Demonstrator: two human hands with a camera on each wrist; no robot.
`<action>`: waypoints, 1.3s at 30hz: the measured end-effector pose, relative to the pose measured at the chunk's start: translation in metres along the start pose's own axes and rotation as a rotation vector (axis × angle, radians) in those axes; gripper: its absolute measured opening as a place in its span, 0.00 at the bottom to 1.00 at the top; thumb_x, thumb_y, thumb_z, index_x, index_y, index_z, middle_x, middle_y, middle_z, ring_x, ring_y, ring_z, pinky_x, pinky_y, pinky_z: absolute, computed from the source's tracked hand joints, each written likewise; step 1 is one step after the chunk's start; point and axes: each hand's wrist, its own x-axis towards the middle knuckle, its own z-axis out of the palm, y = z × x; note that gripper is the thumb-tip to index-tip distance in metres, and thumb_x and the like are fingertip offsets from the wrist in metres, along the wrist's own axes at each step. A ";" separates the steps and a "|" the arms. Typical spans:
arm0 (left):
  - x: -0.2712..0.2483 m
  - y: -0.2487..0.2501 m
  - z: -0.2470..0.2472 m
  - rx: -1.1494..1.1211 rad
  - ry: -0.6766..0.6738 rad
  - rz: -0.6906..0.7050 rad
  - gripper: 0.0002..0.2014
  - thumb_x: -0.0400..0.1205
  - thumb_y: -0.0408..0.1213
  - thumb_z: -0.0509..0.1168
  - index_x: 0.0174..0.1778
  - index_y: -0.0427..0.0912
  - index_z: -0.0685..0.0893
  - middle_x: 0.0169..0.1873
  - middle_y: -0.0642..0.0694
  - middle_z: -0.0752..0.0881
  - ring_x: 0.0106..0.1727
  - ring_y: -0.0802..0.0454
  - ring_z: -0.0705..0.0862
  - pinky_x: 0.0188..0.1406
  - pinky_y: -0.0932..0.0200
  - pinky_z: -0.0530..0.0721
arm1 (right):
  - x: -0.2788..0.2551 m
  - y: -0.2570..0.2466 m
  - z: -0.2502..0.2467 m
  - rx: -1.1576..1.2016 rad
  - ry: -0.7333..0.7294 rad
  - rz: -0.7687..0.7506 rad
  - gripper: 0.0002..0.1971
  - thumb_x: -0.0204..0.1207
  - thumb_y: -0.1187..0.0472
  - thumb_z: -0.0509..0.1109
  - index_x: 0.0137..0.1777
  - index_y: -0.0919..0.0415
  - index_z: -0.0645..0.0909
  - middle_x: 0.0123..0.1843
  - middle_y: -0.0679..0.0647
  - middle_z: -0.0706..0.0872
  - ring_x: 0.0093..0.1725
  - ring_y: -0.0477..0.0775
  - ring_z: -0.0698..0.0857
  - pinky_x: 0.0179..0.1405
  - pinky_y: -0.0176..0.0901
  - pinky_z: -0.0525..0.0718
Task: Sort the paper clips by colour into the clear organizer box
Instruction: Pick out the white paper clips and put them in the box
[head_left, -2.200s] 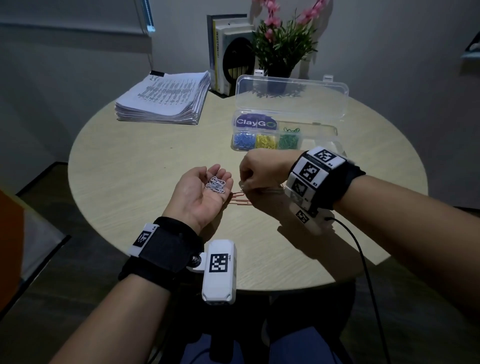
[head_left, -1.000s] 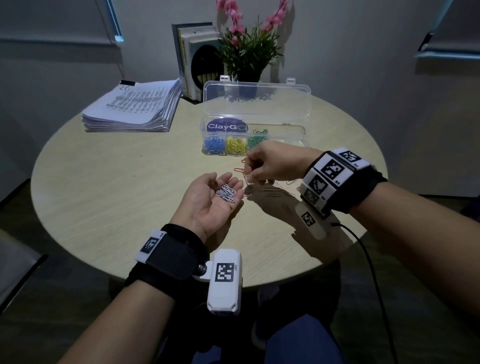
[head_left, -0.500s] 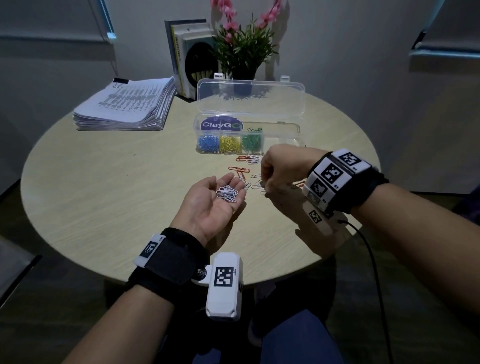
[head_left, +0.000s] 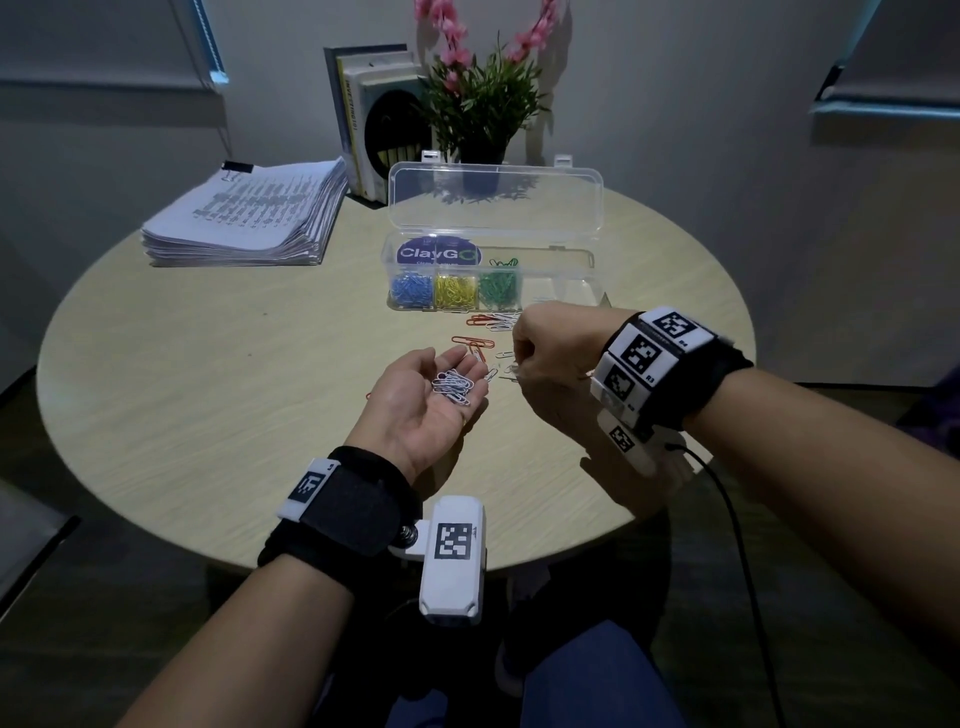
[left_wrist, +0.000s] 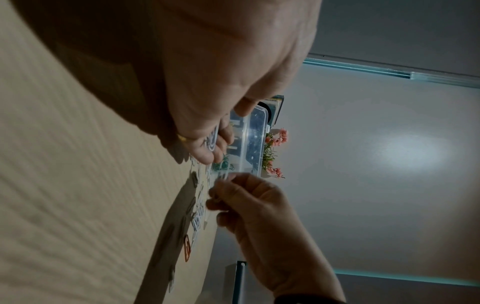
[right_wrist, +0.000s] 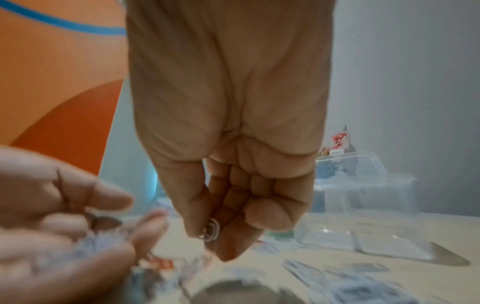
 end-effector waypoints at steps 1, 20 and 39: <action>0.001 0.000 0.001 -0.002 0.000 -0.003 0.18 0.88 0.37 0.48 0.51 0.29 0.80 0.48 0.35 0.82 0.64 0.43 0.78 0.65 0.50 0.74 | 0.001 0.000 -0.005 0.049 0.011 -0.010 0.08 0.76 0.64 0.70 0.52 0.66 0.86 0.40 0.54 0.85 0.37 0.51 0.81 0.31 0.35 0.75; 0.003 -0.010 0.011 -0.057 0.002 -0.041 0.17 0.89 0.33 0.46 0.46 0.30 0.78 0.47 0.35 0.81 0.71 0.42 0.76 0.61 0.50 0.75 | -0.002 0.026 -0.003 -0.027 0.009 0.164 0.09 0.76 0.62 0.71 0.53 0.63 0.88 0.48 0.56 0.90 0.48 0.56 0.86 0.45 0.43 0.83; 0.005 -0.010 0.016 -0.054 0.019 -0.054 0.18 0.89 0.36 0.47 0.45 0.31 0.79 0.43 0.36 0.81 0.69 0.44 0.77 0.60 0.52 0.74 | 0.008 0.045 0.001 -0.006 0.052 0.164 0.09 0.70 0.65 0.77 0.50 0.56 0.88 0.43 0.51 0.84 0.44 0.52 0.81 0.42 0.39 0.78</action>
